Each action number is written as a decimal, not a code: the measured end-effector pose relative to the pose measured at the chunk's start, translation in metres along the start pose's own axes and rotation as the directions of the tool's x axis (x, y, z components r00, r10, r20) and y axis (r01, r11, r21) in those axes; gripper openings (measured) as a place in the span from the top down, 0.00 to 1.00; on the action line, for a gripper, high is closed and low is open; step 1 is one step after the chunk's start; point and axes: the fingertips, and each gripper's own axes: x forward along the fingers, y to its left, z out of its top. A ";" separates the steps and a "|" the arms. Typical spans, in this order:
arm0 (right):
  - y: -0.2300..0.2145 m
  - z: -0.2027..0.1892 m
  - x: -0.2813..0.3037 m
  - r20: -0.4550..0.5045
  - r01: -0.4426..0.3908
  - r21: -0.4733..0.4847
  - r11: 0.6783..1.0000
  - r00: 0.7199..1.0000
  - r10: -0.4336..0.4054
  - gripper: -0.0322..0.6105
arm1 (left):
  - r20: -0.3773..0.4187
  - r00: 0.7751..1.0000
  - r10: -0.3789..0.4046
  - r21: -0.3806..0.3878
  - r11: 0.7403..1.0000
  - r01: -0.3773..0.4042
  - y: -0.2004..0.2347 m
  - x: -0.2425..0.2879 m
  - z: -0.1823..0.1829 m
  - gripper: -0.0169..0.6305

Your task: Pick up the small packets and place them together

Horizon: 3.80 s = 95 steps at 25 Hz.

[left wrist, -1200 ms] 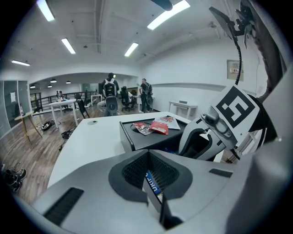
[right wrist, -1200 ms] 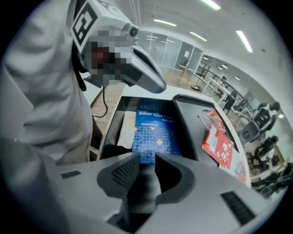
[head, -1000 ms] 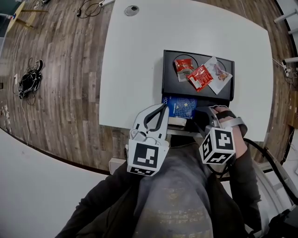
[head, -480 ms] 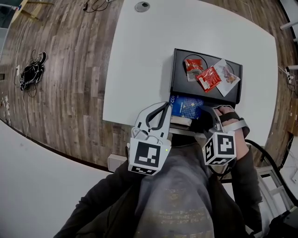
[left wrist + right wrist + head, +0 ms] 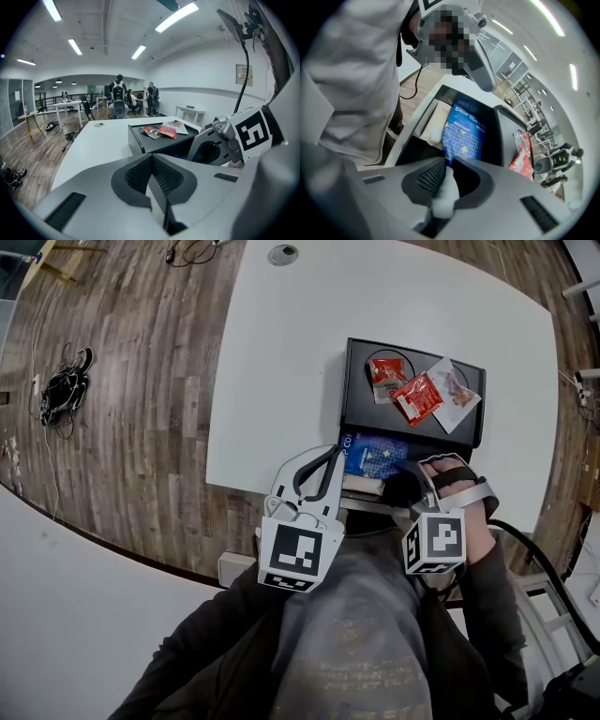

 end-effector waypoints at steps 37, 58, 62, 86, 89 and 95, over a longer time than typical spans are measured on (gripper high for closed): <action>-0.033 0.010 -0.057 -0.015 0.252 0.071 0.965 0.968 -0.251 0.94 | 0.051 0.997 -0.066 0.057 0.996 0.063 -0.008 -0.003 0.024 0.97; -0.081 0.007 -0.125 -0.071 0.396 0.020 0.918 0.916 -0.394 0.94 | 0.176 0.979 -0.104 0.123 0.989 0.083 -0.010 -0.012 0.073 0.97; -0.100 0.000 -0.133 -0.072 0.418 0.014 0.908 0.906 -0.416 0.94 | 0.190 0.978 -0.090 0.113 0.991 0.069 -0.006 -0.008 0.081 0.97; -0.168 -0.060 -0.113 -0.129 0.464 0.039 0.885 0.880 -0.456 0.94 | 0.131 0.991 0.025 0.025 0.999 -0.029 0.014 0.011 0.075 0.97; -0.162 -0.060 -0.102 -0.121 0.452 0.047 0.891 0.888 -0.444 0.94 | 0.115 0.993 0.030 0.015 0.999 -0.032 0.014 0.014 0.070 0.97; -0.151 -0.059 -0.089 -0.106 0.443 0.094 0.892 0.895 -0.433 0.91 | 0.086 0.996 0.030 0.009 0.999 -0.031 0.014 0.016 0.062 0.97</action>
